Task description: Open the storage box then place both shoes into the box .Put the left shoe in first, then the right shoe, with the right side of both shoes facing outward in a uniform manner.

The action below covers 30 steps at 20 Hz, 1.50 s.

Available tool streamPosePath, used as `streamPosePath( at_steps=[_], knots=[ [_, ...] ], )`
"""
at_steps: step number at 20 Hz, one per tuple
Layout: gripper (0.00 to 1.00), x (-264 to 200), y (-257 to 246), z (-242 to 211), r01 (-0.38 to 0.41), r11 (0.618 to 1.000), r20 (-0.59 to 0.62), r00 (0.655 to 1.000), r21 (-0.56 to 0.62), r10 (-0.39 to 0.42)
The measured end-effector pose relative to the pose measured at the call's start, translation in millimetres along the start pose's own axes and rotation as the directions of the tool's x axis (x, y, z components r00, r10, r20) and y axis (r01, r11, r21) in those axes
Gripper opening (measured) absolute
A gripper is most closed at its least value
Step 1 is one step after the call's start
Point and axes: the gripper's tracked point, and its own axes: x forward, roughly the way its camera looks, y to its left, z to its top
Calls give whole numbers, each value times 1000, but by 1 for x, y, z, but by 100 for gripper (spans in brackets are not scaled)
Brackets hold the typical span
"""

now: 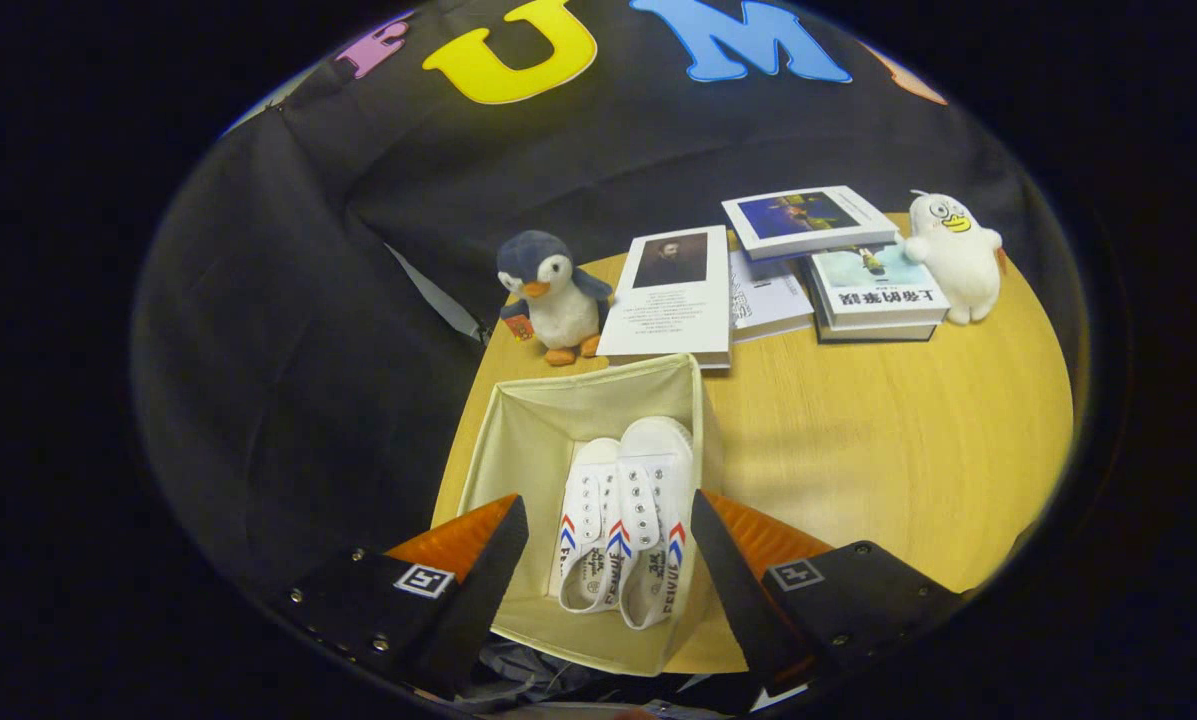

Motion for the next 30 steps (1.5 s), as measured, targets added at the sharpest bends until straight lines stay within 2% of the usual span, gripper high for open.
streamPosePath(
  at_steps=[4, 9, 15, 18, 23, 26, 30],
  knots=[
    [98, -45, -25, 17, 10, 1000, 95, 995, -28, -7],
    [98, -104, -86, 32, 96, 995, 206, 975, -24, -89],
    [98, -172, -155, 42, 205, 978, 343, 922, -34, -181],
    [98, -212, -174, 54, 245, 968, 456, 868, -51, -196],
    [98, -268, -195, 73, 344, 934, 653, 729, -93, -203],
    [98, -272, -207, 73, 414, 902, 687, 692, -125, -222],
    [98, -285, -195, 74, 397, 906, 750, 642, -148, -160]
  ],
)
